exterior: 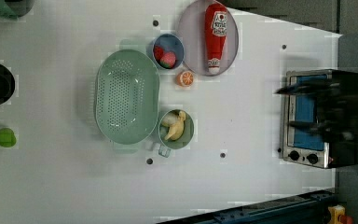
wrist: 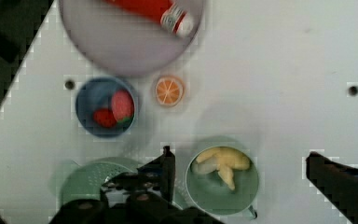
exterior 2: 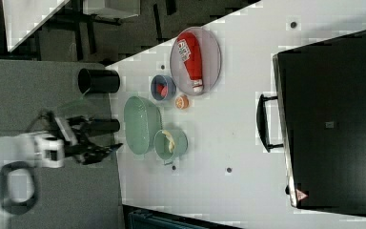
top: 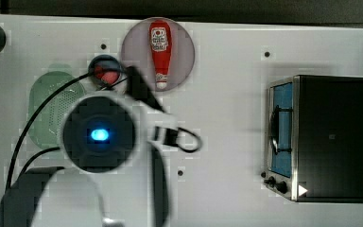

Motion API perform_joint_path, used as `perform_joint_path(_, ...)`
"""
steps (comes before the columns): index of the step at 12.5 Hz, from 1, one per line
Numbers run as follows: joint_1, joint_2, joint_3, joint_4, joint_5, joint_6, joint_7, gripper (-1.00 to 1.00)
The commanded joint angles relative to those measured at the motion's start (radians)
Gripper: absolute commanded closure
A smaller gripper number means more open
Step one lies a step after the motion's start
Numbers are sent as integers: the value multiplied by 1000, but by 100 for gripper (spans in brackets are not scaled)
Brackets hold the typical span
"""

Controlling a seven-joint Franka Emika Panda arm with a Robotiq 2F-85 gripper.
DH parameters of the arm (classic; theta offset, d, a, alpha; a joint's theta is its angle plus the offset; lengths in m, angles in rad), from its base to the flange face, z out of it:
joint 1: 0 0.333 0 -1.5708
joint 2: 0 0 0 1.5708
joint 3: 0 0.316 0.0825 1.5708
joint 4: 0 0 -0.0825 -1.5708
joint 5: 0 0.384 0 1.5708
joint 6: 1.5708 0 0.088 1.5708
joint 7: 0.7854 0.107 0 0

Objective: Pick Banana and place it in mug.

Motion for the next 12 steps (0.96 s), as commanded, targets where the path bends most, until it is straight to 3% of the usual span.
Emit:
perform_joint_path(1, -40, 22, -122, 146, -46, -215, -179, -100)
perform_joint_path(4, -41, 26, -181, 265, -115, -326, -187, -100)
perform_joint_path(6, -40, 24, -188, 272, -166, -358, -213, -100)
perform_joint_path(12, -39, 25, -186, 270, -159, -357, -215, -100)
